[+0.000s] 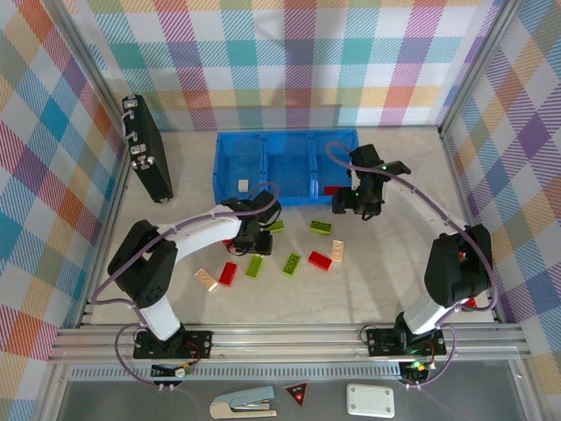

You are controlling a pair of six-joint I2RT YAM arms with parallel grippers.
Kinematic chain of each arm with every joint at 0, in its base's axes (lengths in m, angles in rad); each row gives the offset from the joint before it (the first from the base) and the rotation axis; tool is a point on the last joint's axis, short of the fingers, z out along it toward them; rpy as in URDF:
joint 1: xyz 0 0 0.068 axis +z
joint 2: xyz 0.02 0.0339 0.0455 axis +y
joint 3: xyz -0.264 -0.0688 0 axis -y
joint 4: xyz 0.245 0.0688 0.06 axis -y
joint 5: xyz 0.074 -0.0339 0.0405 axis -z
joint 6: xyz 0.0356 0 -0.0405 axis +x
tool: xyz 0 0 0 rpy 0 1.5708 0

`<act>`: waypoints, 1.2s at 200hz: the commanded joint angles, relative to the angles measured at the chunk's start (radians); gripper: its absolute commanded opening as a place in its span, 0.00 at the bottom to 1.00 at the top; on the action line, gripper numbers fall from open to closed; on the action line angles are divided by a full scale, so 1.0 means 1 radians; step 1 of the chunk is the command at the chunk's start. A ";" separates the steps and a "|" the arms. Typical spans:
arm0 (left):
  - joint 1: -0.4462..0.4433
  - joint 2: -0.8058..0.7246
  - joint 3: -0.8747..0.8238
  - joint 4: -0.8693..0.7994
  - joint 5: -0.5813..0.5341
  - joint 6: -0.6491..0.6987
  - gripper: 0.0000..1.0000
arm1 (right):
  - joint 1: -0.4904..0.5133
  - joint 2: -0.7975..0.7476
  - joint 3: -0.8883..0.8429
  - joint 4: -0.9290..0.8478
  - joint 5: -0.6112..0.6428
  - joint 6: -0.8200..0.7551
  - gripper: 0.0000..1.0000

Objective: Sort the legos into containers by color
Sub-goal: Pick up the lego from the center of the table.

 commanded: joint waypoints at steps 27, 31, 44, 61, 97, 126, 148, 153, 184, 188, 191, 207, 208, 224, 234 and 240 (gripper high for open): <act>-0.018 0.045 -0.005 0.015 -0.008 0.001 0.48 | 0.006 -0.041 -0.024 -0.016 0.010 0.000 0.71; -0.017 0.049 -0.005 0.017 -0.008 0.001 0.48 | 0.006 -0.042 -0.024 -0.018 0.010 0.000 0.72; -0.017 0.057 -0.005 0.019 -0.009 0.004 0.47 | 0.006 -0.042 -0.022 -0.019 0.011 0.000 0.72; -0.018 0.061 -0.004 0.017 -0.013 0.008 0.44 | 0.006 -0.043 -0.021 -0.022 0.012 0.000 0.71; -0.017 0.058 0.003 0.014 -0.020 0.014 0.40 | 0.006 -0.045 -0.018 -0.028 0.016 0.000 0.71; -0.018 0.051 0.007 0.007 -0.021 0.016 0.39 | 0.006 -0.048 -0.019 -0.031 0.016 0.002 0.71; -0.018 0.039 0.012 0.004 -0.026 0.015 0.39 | 0.005 -0.051 -0.019 -0.032 0.016 0.002 0.71; -0.018 0.037 0.015 0.000 -0.027 0.015 0.39 | 0.006 -0.051 -0.019 -0.032 0.017 0.002 0.71; -0.017 0.016 0.036 -0.021 -0.046 0.021 0.39 | 0.006 -0.054 -0.017 -0.038 0.018 0.001 0.71; -0.018 0.014 0.040 -0.026 -0.050 0.023 0.39 | 0.006 -0.055 -0.018 -0.039 0.019 0.002 0.71; -0.018 0.013 0.045 -0.030 -0.053 0.025 0.39 | 0.006 -0.055 -0.019 -0.039 0.020 0.002 0.71; -0.017 0.009 0.070 -0.048 -0.066 0.035 0.39 | 0.006 -0.058 -0.021 -0.042 0.023 0.000 0.71; -0.016 0.009 0.071 -0.049 -0.068 0.035 0.38 | 0.006 -0.058 -0.022 -0.042 0.024 0.000 0.71; -0.015 0.006 0.100 -0.072 -0.081 0.045 0.38 | 0.005 -0.062 -0.024 -0.047 0.026 0.001 0.71; -0.014 0.003 0.115 -0.084 -0.088 0.049 0.38 | 0.007 -0.066 -0.025 -0.050 0.026 0.002 0.71; -0.012 0.000 0.125 -0.090 -0.090 0.052 0.38 | 0.006 -0.069 -0.026 -0.051 0.027 0.002 0.71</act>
